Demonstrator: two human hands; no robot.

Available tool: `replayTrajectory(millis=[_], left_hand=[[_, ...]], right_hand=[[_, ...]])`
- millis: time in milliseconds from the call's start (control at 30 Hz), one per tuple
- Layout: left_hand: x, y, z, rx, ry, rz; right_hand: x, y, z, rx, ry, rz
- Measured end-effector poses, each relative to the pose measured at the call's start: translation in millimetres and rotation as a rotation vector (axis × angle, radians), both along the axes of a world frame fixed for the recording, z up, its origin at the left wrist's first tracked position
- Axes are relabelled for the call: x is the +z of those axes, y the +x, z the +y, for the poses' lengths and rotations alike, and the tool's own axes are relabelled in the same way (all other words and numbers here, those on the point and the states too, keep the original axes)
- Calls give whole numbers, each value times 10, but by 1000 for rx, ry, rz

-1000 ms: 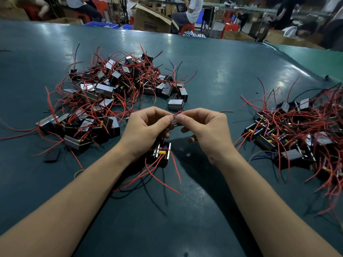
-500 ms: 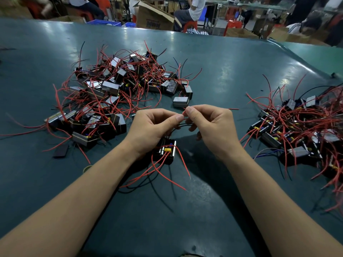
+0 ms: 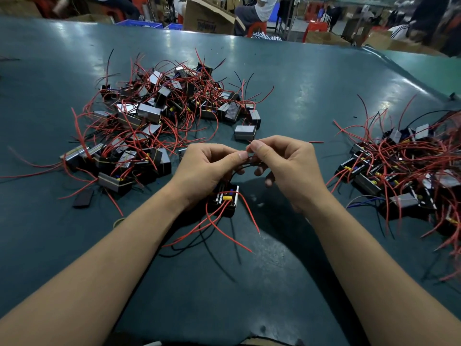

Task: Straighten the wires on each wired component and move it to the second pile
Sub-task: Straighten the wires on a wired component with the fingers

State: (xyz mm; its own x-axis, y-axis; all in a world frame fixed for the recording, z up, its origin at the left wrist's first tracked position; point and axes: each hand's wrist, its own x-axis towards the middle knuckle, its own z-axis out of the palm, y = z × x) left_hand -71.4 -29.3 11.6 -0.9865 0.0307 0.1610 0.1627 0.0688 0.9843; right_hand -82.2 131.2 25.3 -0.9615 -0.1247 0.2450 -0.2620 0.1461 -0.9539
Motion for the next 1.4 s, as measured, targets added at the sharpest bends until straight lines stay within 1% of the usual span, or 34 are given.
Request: replayTrajectory(millis=[100,267,367,500,600,667,900,1100,1233,1400], left_hand=[[-1,-8,11,18,-8,5],[-13,-24,27,97,34,23],[-15,-28,31,84,61,7],[-16,-17,42,43,43,33],[-17,-5,44,44,39,70],[-16,1,47,67,37,103],[-31,-14,43,79,121,68],[-35,-22,49,108,96,78],[-51,-40,42,161,79,108],[-57,-38,40,90,68,133]], right_hand=[[29,-19,27,2,-57,-56],[34,-62,96,30,-71,-144],[14,-73,99,23,-46,-142],[2,-67,86,-29,-18,-80],[-5,-45,54,-87,89,48],[-1,-26,23,-95,111,95],[26,0,7,-113,64,89],[14,19,0,-96,56,93],[-12,32,-17,-105,170,186],[-37,56,-74,-225,187,288]])
